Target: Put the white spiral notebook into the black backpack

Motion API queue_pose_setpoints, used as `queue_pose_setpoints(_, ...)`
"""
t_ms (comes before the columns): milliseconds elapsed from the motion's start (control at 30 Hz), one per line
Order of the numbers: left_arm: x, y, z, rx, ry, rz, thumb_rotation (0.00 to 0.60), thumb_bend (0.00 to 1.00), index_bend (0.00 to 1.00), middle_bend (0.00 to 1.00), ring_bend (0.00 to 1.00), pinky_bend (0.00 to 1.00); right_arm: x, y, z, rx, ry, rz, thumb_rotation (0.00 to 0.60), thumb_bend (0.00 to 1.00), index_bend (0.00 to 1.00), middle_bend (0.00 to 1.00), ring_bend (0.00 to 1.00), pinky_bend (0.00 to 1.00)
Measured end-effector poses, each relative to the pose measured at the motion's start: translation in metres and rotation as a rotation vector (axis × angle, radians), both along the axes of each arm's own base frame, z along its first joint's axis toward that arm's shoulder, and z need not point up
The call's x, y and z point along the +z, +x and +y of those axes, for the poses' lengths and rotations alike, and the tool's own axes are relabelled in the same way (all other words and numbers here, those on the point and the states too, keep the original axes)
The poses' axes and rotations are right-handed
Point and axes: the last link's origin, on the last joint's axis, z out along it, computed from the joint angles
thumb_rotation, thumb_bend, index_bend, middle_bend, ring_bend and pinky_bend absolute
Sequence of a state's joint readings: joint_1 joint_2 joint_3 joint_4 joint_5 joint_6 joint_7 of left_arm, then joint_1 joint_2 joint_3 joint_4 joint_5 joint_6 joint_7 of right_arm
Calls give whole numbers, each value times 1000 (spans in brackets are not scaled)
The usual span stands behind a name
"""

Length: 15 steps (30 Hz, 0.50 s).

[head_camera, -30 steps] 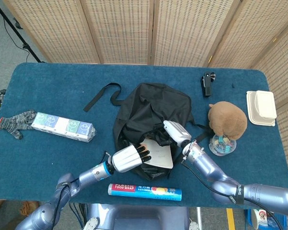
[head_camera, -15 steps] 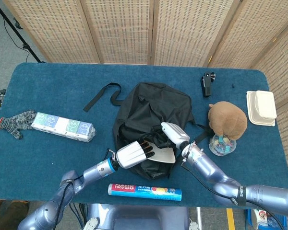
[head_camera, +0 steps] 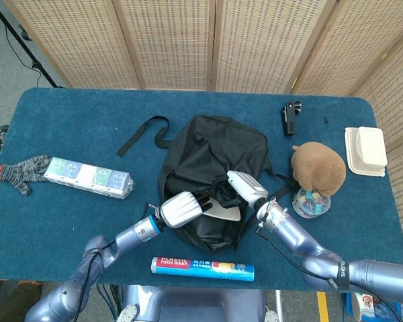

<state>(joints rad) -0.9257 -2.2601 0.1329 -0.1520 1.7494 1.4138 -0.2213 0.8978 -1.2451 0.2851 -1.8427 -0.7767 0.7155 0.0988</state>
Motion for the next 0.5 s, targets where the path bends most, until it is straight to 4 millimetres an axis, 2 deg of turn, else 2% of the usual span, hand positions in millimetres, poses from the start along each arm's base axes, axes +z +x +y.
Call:
queue_pose_setpoints(333, 0, -4, 8, 41, 27, 28, 600, 510, 731, 564, 520, 638, 2, -5, -1, -13, -5, 1, 600, 607, 613, 626, 514, 305)
queue_pose_setpoints(500, -2, -4, 10, 66, 41, 33, 600, 503, 638, 480, 430, 638, 3, -8, -3, -22, -8, 2, 600, 606, 613, 626, 514, 305)
